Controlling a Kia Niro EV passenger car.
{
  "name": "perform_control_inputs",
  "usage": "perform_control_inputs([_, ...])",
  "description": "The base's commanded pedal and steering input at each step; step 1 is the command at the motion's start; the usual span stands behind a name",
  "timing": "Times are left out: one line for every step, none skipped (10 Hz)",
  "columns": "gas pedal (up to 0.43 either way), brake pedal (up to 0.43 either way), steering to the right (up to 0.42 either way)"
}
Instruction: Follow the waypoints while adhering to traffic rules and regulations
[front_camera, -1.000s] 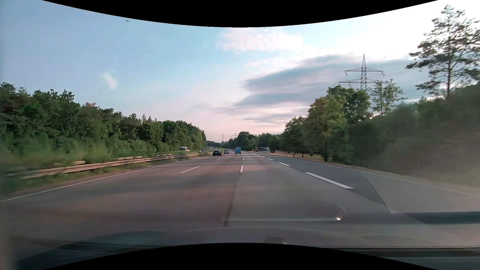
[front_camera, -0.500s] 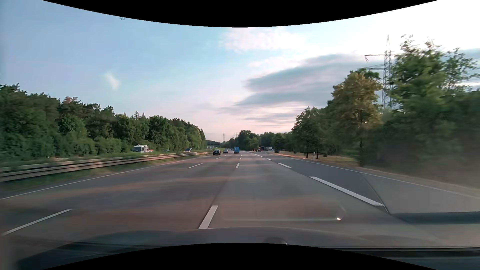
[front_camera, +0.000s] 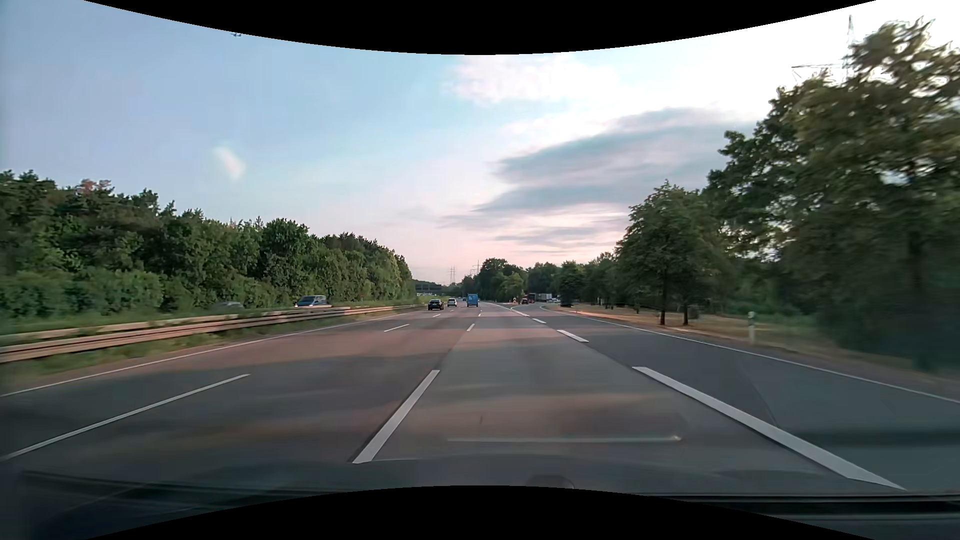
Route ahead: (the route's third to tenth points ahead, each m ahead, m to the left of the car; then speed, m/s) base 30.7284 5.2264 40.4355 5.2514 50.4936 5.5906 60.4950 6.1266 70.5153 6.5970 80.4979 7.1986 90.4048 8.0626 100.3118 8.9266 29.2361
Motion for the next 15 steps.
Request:
perform_control_inputs([0.11, 0.0, -0.009])
perform_control_inputs([0.11, 0.0, -0.009])
perform_control_inputs([0.11, 0.0, -0.009])
perform_control_inputs([0.11, 0.0, -0.009])
perform_control_inputs([0.11, 0.0, -0.009])
perform_control_inputs([0.11, 0.0, -0.009])
perform_control_inputs([0.11, 0.0, -0.009])
perform_control_inputs([0.11, 0.0, -0.009])
perform_control_inputs([0.11, 0.0, -0.009])
perform_control_inputs([0.098, 0.0, -0.009])
perform_control_inputs([0.098, 0.0, -0.009])
perform_control_inputs([0.098, 0.0, -0.01])
perform_control_inputs([0.098, 0.0, -0.01])
perform_control_inputs([0.098, 0.0, -0.01])
perform_control_inputs([0.098, 0.0, -0.01])
